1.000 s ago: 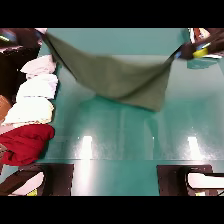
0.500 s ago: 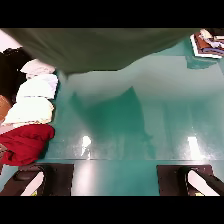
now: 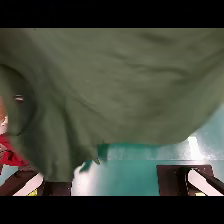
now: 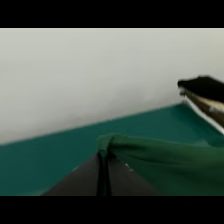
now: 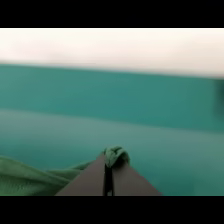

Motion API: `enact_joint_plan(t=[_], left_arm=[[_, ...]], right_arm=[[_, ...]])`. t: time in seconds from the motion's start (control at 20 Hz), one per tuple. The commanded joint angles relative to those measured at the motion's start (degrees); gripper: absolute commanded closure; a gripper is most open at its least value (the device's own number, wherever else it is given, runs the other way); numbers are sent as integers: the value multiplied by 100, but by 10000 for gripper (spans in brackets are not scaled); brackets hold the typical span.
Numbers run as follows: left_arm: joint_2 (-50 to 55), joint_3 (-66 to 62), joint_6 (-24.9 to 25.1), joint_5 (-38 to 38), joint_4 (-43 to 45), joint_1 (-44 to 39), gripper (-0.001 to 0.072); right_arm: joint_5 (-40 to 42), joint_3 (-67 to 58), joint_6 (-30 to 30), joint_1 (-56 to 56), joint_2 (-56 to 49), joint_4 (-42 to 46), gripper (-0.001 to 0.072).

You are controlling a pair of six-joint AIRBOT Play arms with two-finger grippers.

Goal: Fold the shirts.

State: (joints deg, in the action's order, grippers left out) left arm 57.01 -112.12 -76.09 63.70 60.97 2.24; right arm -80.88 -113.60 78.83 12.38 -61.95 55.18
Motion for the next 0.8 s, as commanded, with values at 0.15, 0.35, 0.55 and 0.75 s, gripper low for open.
enact_joint_plan(t=[0.15,0.35,0.55,0.75], left_arm=[[1919,1696,-48,555,-13,4,682],[3263,2164,2,-699,-63,-24,682],[3748,2164,-59,-1123,-118,-11,89],[3604,2006,-61,667,-31,330,169]], right_arm=[[267,1657,136,-1303,-1685,1432,694],[973,1635,138,-1399,-3029,1167,693],[868,748,199,-1362,-3917,807,294],[-94,223,190,-1084,-4046,446,232]])
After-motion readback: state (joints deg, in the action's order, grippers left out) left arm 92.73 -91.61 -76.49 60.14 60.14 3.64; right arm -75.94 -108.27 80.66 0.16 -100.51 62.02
